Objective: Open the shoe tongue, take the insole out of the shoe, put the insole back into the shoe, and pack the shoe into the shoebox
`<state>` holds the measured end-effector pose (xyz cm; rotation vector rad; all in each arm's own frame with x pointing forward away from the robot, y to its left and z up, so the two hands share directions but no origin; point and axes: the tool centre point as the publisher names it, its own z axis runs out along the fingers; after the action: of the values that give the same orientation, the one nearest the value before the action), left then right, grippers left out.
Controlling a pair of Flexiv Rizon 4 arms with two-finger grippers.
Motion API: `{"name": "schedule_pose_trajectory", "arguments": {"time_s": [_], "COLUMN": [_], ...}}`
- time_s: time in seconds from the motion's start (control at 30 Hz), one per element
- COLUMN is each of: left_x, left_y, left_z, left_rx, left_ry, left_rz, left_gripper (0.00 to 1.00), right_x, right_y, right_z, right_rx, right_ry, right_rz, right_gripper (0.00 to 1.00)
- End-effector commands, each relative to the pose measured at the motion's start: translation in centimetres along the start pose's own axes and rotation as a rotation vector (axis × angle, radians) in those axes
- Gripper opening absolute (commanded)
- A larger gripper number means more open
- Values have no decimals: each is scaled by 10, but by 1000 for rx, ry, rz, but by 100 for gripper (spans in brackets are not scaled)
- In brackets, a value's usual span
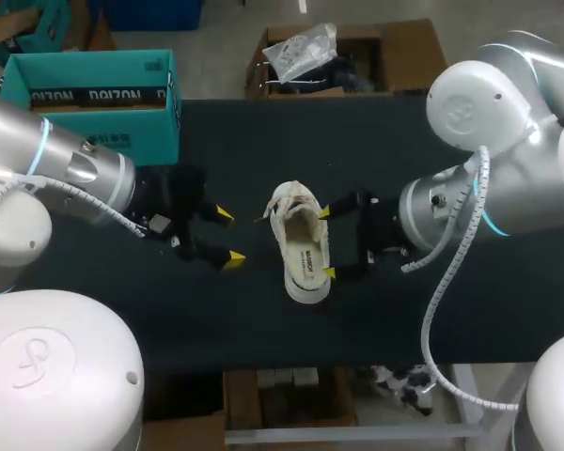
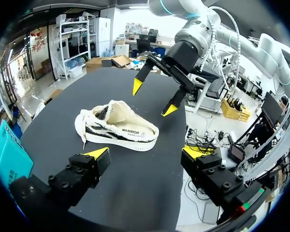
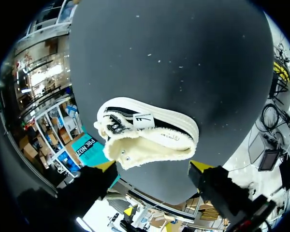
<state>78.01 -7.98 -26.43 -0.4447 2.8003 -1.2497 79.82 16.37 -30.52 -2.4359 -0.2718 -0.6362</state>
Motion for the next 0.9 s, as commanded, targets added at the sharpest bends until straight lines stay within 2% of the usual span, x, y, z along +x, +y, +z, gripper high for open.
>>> {"name": "schedule_pose_trajectory", "arguments": {"time_s": [0.03, 0.3, 0.37, 0.57, 0.73, 0.9], "left_x": [1, 0, 0, 0, 0, -6], "left_y": [1, 4, 4, -4, -15, -20], "left_z": [0, 1, 1, -1, -2, -1], "left_rx": [2, 9, 11, -32, -109, -138], "left_ry": [-1, 7, 9, 23, 89, 120], "left_rz": [0, -4, -7, 21, 66, 55], "left_gripper": [100, 100, 100, 100, 100, 100], "right_x": [-4, 2, 3, 3, 3, 3], "right_y": [4, 0, -2, -2, -2, -2], "right_z": [-9, -19, -23, -23, -23, -23], "right_rx": [93, 30, -28, -28, -28, -28], "right_ry": [22, 44, 75, 75, 75, 75], "right_rz": [-2, 2, 37, 37, 37, 37], "right_gripper": [100, 100, 100, 100, 100, 100]}}
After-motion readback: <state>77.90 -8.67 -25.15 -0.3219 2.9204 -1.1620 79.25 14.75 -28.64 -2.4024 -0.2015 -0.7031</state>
